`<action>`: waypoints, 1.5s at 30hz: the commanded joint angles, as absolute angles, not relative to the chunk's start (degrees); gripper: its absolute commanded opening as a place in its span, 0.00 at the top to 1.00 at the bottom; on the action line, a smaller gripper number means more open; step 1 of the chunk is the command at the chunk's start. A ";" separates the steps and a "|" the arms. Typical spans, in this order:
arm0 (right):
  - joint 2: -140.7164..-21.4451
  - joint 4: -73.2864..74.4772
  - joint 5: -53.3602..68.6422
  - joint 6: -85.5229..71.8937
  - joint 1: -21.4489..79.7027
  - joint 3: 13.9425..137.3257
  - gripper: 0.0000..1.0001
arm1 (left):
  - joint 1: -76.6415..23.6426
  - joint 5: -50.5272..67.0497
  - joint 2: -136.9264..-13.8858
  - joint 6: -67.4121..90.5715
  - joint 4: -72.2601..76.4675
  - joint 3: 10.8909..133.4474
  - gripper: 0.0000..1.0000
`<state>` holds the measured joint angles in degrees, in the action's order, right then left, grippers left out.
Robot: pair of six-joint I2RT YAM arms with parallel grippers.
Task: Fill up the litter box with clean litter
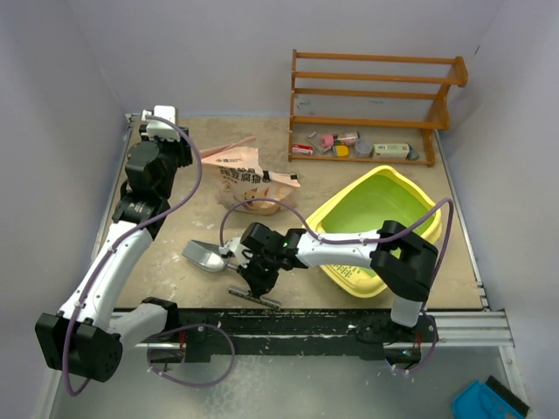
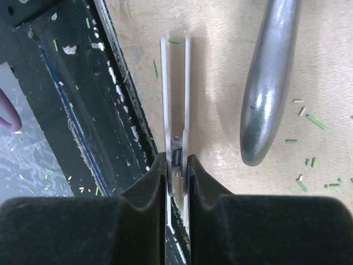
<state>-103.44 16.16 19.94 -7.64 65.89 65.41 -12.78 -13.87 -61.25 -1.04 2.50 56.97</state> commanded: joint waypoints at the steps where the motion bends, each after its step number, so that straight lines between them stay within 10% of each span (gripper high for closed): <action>1: -102.85 13.30 15.29 -9.19 65.02 64.69 0.82 | -12.48 -12.81 -61.71 -0.21 4.86 58.07 0.43; 14: -98.99 14.01 9.45 -9.05 63.47 63.97 0.54 | -12.30 -11.31 -63.12 0.08 4.13 58.72 0.42; 27: -81.83 22.60 -4.36 -10.36 63.13 65.02 0.53 | -12.30 -9.51 -64.26 -1.27 3.60 59.19 0.39; 32: -72.27 25.48 -11.34 -10.29 57.08 65.50 0.53 | -10.63 -7.32 -66.16 -1.46 4.26 59.56 0.22; 45: -63.23 31.54 -12.89 -5.71 49.59 66.61 0.53 | 1.63 38.15 -83.77 15.35 6.33 70.55 0.30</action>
